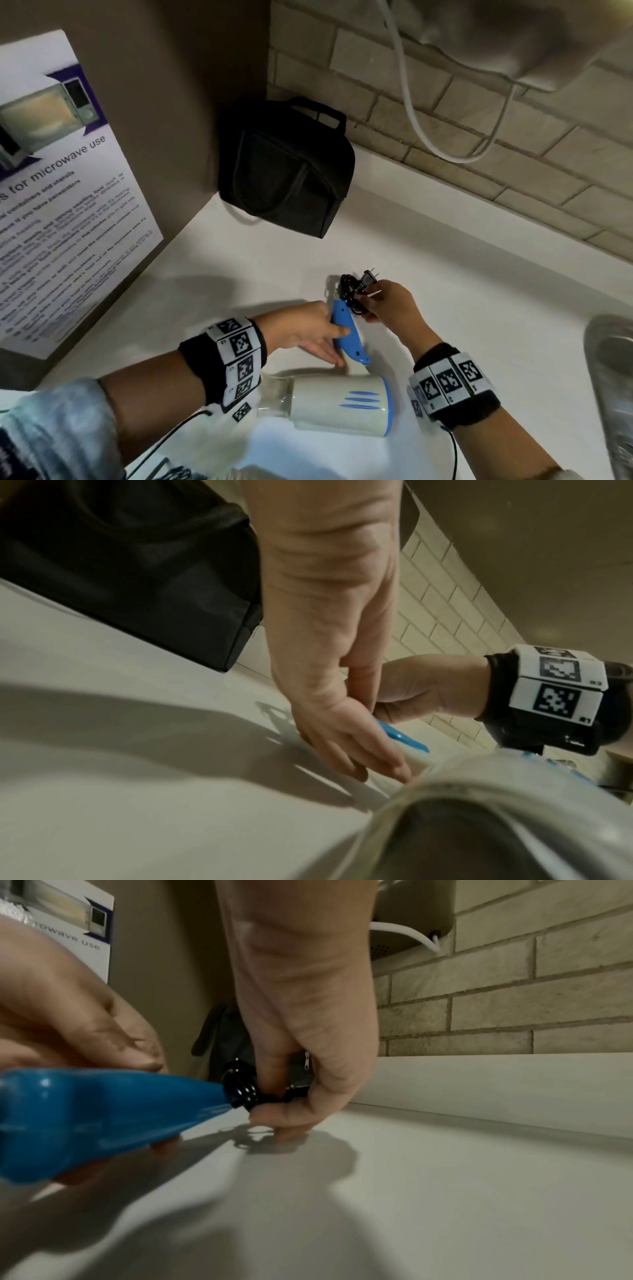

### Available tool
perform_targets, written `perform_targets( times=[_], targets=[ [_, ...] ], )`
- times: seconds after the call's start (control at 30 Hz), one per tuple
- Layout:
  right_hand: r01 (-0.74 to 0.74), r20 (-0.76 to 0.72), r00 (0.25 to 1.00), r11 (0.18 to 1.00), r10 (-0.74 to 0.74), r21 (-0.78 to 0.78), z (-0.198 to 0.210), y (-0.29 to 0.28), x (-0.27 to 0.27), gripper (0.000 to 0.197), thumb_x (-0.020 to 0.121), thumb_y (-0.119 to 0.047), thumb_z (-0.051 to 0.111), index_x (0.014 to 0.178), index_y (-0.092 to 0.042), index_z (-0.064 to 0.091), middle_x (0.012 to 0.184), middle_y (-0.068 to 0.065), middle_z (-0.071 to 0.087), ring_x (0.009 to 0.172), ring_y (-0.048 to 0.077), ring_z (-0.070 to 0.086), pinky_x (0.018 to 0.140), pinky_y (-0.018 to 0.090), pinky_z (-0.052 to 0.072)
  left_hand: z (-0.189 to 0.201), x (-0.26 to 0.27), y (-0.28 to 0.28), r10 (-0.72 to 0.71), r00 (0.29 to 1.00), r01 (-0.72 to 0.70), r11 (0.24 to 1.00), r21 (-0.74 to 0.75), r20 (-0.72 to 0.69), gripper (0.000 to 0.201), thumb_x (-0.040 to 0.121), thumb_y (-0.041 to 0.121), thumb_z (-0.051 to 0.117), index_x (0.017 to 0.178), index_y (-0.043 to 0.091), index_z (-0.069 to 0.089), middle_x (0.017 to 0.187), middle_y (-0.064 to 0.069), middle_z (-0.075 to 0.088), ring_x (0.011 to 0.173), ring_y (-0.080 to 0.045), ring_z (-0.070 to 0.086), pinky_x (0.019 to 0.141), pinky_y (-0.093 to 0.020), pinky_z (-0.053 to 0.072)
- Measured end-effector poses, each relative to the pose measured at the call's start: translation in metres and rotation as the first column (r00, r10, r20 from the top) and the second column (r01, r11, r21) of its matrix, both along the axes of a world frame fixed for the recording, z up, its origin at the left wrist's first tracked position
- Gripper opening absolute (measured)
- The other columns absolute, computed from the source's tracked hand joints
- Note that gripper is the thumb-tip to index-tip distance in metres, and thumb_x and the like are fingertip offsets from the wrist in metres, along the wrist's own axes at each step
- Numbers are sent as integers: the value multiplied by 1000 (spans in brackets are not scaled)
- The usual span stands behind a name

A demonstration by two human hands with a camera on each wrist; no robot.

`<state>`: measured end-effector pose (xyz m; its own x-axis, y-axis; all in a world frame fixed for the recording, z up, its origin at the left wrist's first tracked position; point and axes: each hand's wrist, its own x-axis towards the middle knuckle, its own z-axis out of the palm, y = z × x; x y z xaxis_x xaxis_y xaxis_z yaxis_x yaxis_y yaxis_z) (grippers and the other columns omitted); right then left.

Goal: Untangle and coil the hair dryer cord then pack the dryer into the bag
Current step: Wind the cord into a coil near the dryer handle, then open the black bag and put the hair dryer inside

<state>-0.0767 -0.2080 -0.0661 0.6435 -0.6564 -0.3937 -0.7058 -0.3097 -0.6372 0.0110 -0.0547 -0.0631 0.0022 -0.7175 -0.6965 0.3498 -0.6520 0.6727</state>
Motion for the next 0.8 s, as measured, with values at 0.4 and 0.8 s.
perform_targets(
  times=[0.4, 0.8],
  targets=[
    [-88, -145, 987, 987, 69, -133, 3, -3, -9, 22, 90, -26, 58, 93, -8, 69, 80, 8, 74, 74, 25, 70, 79, 39, 57, 0, -1, 4, 14, 991, -16, 1000, 21, 133, 38, 96, 13, 53, 122, -14, 47, 87, -17, 61, 86, -35, 64, 63, -22, 59],
    [-305, -192, 948, 900, 254, -312, 43, 42, -30, 19, 91, -27, 49, 100, -24, 66, 94, -3, 70, 80, 14, 62, 66, 23, 42, 18, 32, 48, 46, 954, -29, 998, -61, 296, 29, 96, 29, 53, 118, 10, 55, 114, -13, 66, 91, -22, 69, 72, -21, 57]
  ],
)
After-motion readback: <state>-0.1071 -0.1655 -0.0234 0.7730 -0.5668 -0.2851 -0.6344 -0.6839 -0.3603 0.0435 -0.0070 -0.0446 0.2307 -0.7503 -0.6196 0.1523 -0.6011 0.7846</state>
